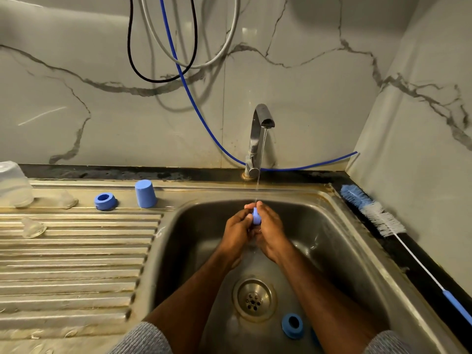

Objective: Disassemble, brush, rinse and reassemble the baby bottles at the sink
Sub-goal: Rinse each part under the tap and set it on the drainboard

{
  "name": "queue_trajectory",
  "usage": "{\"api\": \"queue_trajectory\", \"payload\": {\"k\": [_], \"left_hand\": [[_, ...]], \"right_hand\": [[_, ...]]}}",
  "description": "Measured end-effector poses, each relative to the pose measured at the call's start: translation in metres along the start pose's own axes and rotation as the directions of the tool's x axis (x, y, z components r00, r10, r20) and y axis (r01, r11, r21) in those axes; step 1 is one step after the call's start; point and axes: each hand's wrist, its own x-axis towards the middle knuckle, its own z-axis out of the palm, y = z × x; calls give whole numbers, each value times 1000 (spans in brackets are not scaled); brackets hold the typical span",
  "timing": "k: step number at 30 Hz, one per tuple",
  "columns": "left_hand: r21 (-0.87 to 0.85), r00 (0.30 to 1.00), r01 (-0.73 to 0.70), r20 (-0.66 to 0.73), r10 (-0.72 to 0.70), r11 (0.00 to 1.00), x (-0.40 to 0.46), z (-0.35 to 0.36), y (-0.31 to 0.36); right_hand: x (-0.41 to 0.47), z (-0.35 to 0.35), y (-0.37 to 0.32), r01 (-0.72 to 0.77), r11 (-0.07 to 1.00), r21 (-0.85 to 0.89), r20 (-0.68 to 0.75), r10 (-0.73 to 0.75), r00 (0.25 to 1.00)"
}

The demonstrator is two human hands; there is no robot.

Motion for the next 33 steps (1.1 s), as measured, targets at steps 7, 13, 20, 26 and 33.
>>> {"api": "queue_trajectory", "payload": {"k": [7, 13, 20, 26, 33], "left_hand": [[-98, 998, 47, 44, -42, 994, 1, -5, 7], [-344, 974, 187, -59, -219, 920, 8, -1, 11], [-433, 944, 279, -41, -328, 857, 9, -6, 11], [-358, 955, 281, 12, -296, 890, 8, -1, 9], [-293, 975, 215, 1, -224, 932, 3, 7, 3]], "right_hand": [[-1, -10, -9, -116, 981, 153, 125, 97, 987], [-2, -12, -8, -133, 971, 197, 180, 97, 979], [3, -13, -1, -122, 979, 163, 150, 98, 984], [7, -10, 3, -91, 994, 64, -81, 96, 992], [14, -9, 3, -102, 989, -107, -248, 73, 966]]}}
